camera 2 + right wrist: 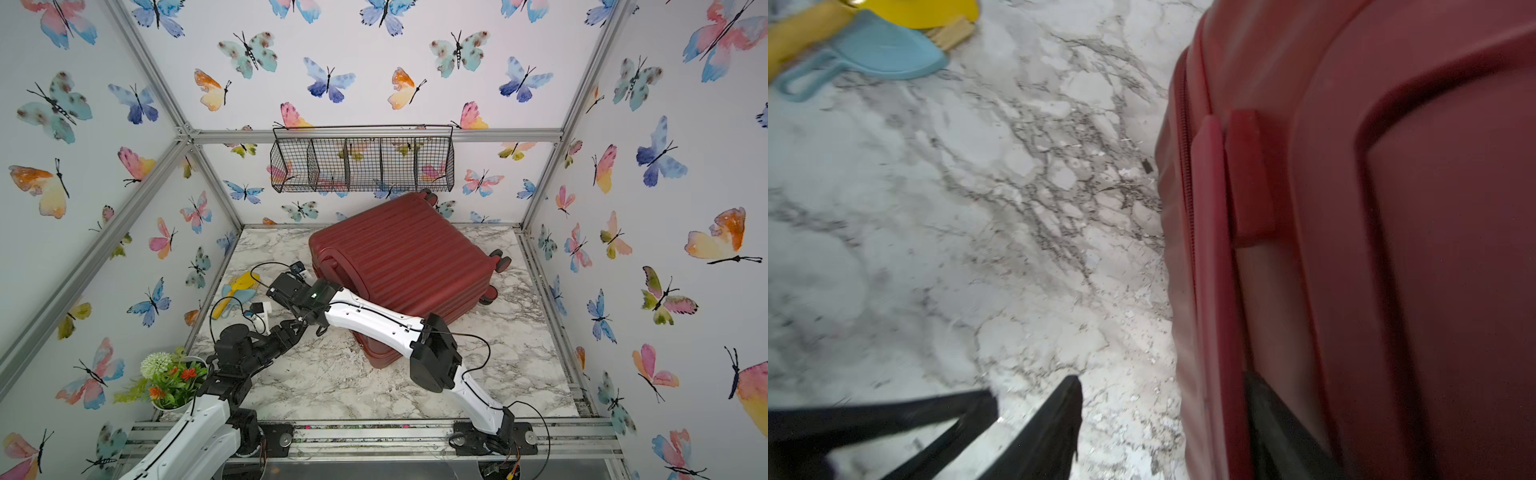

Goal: Close the suitcase zippers
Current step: Pick up the suitcase from the center of the board.

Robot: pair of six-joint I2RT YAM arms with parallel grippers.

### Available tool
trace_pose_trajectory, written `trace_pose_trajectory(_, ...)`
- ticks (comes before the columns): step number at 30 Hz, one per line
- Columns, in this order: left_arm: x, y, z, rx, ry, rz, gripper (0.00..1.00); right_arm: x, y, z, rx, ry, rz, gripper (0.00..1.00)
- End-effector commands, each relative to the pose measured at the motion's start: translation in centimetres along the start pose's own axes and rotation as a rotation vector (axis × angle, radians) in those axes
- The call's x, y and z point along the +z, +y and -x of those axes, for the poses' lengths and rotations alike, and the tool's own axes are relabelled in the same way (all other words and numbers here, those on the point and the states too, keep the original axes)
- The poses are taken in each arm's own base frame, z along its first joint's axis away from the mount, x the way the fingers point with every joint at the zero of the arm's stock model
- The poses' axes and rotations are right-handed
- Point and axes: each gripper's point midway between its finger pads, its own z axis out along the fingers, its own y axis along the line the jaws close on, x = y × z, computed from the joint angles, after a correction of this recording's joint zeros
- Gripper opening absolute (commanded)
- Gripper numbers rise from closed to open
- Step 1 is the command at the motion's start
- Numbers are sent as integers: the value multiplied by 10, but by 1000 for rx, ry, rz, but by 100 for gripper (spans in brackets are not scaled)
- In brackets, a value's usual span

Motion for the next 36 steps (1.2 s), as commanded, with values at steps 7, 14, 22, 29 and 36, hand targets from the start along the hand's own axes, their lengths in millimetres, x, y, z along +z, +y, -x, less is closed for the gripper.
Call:
trace_pose_trajectory(7,-1,-14,3,31,3,-62,53,64,-45,-53,-57,194,-152,45)
trace_pose_trajectory(14,-6,-18,-1,77,7,-77,52,104,-34,-116,-100,436,-1,24)
trace_pose_trajectory(22,-8,-32,-4,230,-24,-131,52,-23,22,-7,31,214,700,3)
trace_pose_trajectory(29,0,-61,-23,368,14,-178,55,-106,8,37,169,162,1043,2)
trace_pose_trajectory(36,10,-111,-72,733,-81,-218,64,-134,-15,52,244,147,1139,2)
